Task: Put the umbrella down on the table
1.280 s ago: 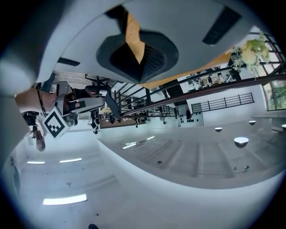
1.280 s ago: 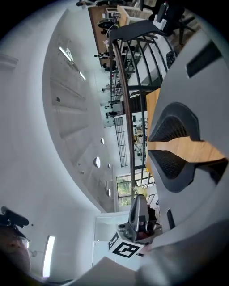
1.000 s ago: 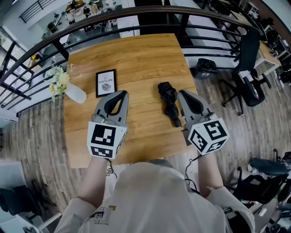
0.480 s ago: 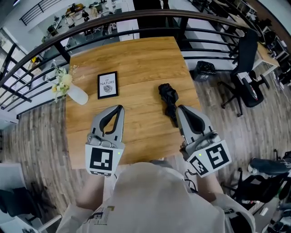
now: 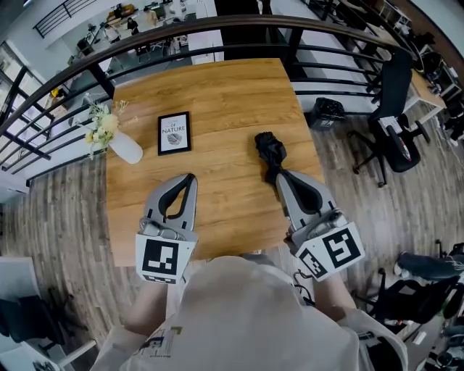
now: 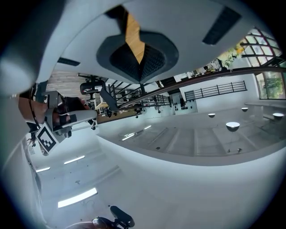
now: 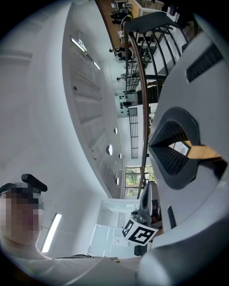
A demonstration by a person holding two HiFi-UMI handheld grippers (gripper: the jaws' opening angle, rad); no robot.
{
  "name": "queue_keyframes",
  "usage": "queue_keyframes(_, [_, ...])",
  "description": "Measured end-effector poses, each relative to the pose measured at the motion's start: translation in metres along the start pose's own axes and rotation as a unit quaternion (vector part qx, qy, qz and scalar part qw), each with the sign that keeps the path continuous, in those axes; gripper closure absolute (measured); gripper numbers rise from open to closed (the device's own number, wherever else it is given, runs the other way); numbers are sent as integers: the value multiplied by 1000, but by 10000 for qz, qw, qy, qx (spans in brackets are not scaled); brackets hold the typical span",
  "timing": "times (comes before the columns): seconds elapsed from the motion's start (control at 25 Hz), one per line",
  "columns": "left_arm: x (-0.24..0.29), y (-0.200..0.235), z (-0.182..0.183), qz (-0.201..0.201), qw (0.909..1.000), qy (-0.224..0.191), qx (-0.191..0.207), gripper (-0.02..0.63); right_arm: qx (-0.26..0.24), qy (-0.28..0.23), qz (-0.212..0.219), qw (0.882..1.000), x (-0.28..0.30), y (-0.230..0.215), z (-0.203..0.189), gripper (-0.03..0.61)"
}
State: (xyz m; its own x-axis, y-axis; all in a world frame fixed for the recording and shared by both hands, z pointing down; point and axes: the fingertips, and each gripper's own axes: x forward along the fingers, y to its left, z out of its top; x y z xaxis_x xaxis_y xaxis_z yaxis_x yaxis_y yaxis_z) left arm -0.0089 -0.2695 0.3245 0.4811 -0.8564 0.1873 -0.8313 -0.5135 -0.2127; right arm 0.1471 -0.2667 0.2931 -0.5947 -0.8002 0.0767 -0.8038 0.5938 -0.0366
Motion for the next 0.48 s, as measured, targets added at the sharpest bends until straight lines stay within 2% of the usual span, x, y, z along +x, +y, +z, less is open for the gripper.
queue_keyframes(0.28, [-5, 7, 2, -29, 9995, -124, 300, 597, -29, -7, 79, 10000, 6, 8, 1, 551])
queue_keyframes(0.48, [-11, 14, 2, 58, 9998, -24, 165, 597, 0, -29, 135, 9999, 11, 15, 4, 551])
